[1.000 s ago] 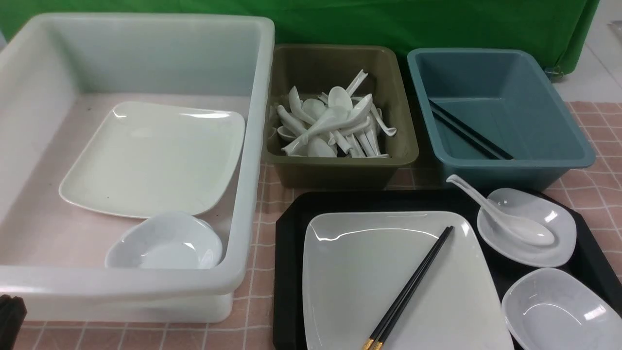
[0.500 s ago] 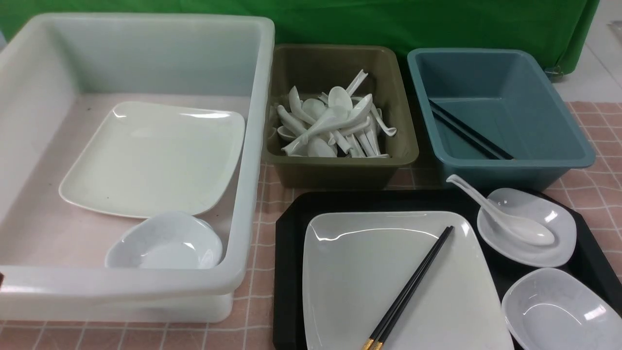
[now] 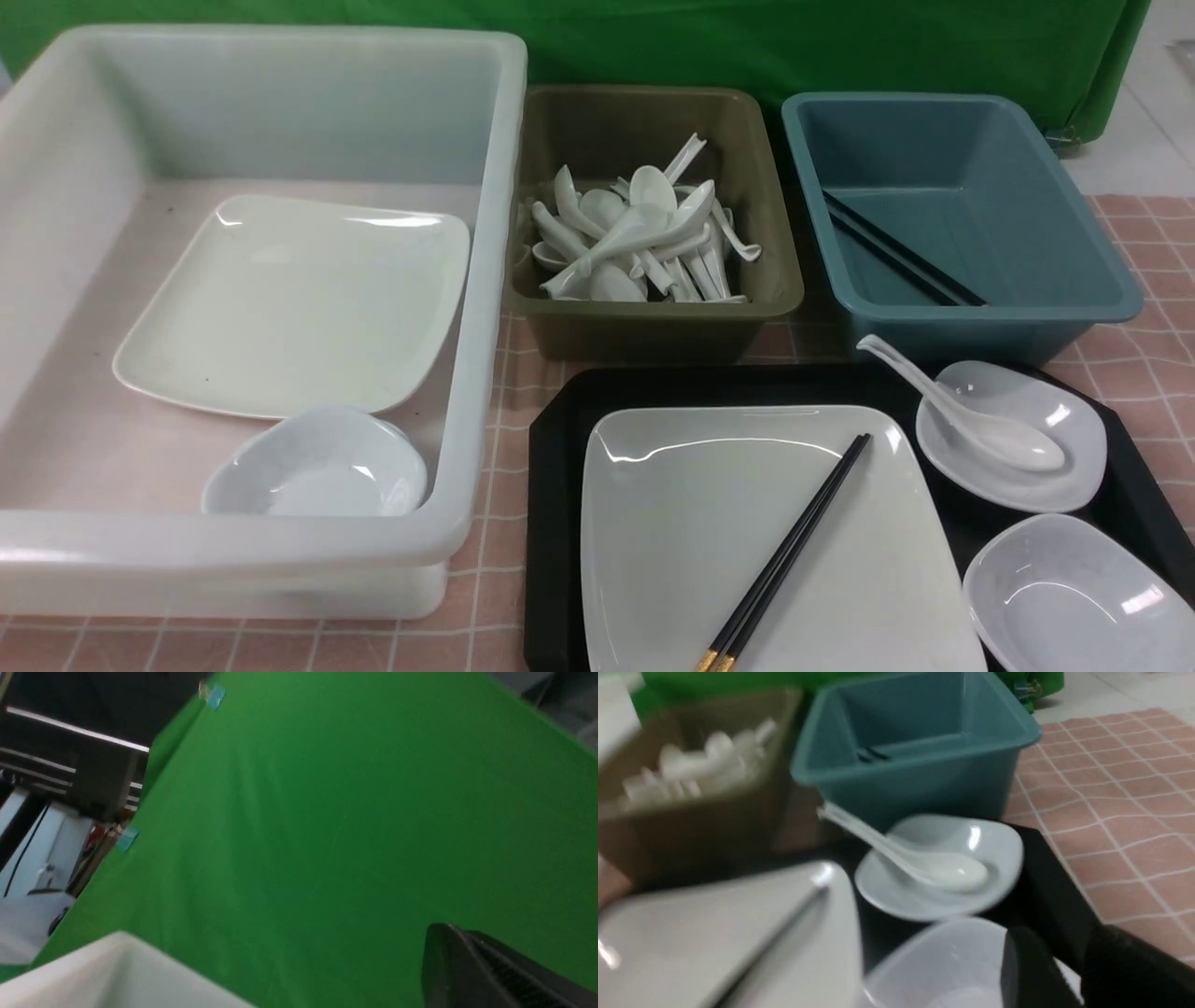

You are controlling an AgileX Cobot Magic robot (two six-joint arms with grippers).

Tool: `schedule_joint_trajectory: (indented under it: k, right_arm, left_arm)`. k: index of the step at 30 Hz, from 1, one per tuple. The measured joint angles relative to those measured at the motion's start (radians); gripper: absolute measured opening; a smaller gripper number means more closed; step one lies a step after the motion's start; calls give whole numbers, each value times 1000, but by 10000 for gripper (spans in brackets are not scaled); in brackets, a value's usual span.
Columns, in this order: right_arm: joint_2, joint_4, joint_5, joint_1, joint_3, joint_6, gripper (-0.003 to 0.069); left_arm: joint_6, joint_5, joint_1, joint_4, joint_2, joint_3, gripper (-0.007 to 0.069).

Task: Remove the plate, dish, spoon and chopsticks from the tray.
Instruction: Use the right arm to grab a soup spoon from the plate

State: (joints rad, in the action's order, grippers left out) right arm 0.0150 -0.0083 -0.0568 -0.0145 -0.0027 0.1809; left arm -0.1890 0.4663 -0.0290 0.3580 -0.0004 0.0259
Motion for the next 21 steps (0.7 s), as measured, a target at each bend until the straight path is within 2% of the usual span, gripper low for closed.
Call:
schedule_joint_trajectory:
  k: [1,2,4,8,9,11,12,14,17,20,21]
  right_arm:
    - [0,28,85,0,0,103,241]
    - [0,34,109,0,0,133,241]
    - [0,53,232,0,0,258,241]
    - [0,60,309,0,0,264,236]
    - [0,61,325,0,0,258,236]
    - [0,62,348,0,0,258,236]
    - [0,63,362,-1,0,262,232]
    - [2,64,298,-11,-22,285,189]
    - [56,64,77,-54,-168,224,57]
    - [220,61,-216,-127,-385,56,30]
    - [232,62,-216,-131,-398,56,30]
  left_arm:
    - [-19,-41,0,-51,-1,68,5]
    - [-21,-51,0,-60,-1,80,5]
    - [-43,-225,0,-161,39,233,5]
    - [-58,-554,0,-206,204,468,5]
    - [-52,-700,0,-206,291,542,5]
    - [-42,-771,0,-206,356,581,5]
    - [-10,-904,0,-205,447,649,5]
    - [49,-1037,0,-186,578,707,5]
    - [175,-1183,0,-93,763,762,5]
    - [419,-1248,0,43,933,789,5]
    - [419,-1248,0,49,942,790,5]
